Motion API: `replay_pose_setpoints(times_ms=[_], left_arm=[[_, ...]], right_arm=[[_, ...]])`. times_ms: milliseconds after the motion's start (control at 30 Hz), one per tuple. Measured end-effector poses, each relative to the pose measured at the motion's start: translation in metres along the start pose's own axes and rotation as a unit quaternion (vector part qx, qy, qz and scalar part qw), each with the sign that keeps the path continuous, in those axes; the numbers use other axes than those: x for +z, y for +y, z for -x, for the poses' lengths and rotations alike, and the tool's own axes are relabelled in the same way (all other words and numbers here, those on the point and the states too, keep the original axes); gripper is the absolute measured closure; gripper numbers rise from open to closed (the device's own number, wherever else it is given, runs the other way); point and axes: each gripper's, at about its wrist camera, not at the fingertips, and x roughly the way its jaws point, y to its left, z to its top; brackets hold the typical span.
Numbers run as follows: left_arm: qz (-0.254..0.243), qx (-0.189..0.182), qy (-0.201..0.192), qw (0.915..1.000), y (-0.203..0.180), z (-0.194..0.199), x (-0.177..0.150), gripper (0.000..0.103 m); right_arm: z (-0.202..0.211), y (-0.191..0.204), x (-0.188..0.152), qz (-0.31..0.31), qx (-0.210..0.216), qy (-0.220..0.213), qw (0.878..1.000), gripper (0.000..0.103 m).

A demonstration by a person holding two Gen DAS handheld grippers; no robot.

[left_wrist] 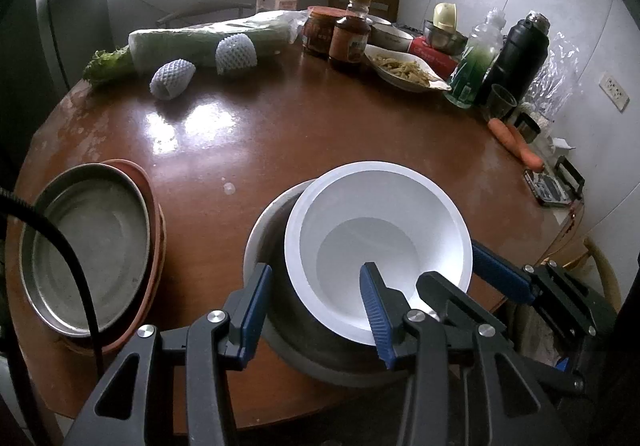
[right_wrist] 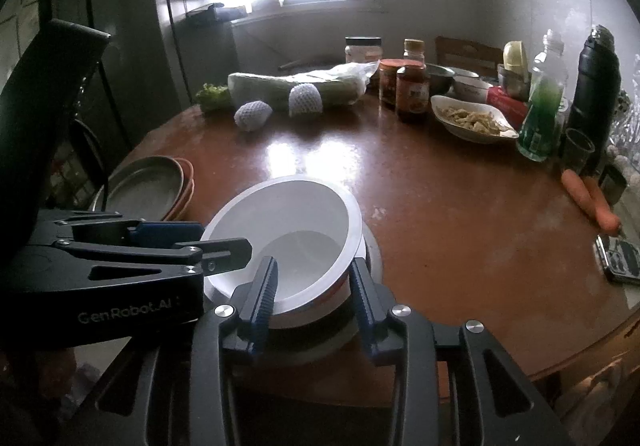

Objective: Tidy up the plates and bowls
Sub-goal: 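Lower the red-printed bowl into the white paper bowl and open the left tool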

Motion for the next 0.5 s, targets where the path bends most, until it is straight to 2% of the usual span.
replay_pose_setpoints(times_ms=[500], left_arm=[[-0.004,-0.003,-0.015,0.9999,0.002,0.013,0.000,0.057]], right_arm=[[0.007,0.001,0.002,0.001,-0.004,-0.012,1.000,0.054]])
